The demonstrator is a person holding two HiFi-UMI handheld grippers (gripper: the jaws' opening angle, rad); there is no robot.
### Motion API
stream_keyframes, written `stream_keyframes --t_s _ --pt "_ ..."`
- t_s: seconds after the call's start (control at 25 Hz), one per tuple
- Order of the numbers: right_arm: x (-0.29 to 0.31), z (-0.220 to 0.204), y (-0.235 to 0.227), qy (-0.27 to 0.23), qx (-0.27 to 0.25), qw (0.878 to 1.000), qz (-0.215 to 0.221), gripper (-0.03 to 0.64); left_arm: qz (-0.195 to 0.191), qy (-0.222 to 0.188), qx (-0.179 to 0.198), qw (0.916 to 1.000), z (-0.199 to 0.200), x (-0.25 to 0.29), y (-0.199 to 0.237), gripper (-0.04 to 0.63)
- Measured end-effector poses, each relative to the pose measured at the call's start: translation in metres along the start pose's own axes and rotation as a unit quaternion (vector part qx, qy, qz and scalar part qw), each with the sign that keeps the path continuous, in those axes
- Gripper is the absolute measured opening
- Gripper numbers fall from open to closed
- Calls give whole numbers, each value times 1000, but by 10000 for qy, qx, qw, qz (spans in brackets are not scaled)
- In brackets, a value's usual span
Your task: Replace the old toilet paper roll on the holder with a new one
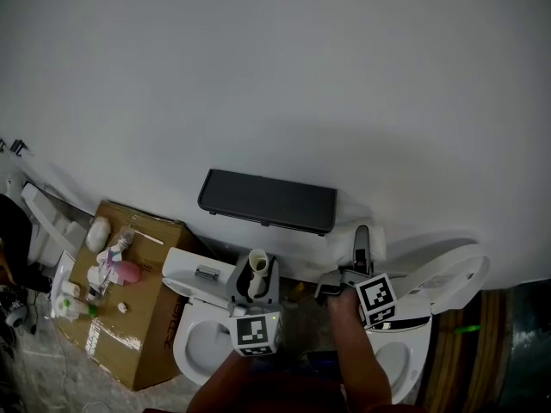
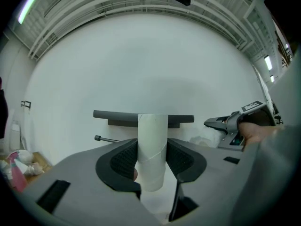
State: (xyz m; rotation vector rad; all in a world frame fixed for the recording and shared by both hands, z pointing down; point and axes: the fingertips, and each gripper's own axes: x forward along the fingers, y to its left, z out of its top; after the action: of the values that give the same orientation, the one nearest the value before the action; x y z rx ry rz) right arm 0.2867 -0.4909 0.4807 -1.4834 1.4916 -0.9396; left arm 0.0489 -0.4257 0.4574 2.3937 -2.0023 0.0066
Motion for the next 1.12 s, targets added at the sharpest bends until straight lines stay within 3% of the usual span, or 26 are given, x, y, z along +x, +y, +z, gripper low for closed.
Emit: stream_keyframes --t_s 0.44,0.64,0.8,1.12 --pt "32 -31 -3 -44 831 9965 -83 373 195 32 81 9998 -5 9 28 190" --pt "40 -60 0 194 1183 9928 -33 373 283 42 -80 9996 -4 15 36 190" --pt "43 -82 7 365 1371 9899 57 373 398 44 30 9992 -7 13 46 189" --pt "48 -129 25 661 1707 9829 209 373 846 9 -106 9964 -7 -3 81 190"
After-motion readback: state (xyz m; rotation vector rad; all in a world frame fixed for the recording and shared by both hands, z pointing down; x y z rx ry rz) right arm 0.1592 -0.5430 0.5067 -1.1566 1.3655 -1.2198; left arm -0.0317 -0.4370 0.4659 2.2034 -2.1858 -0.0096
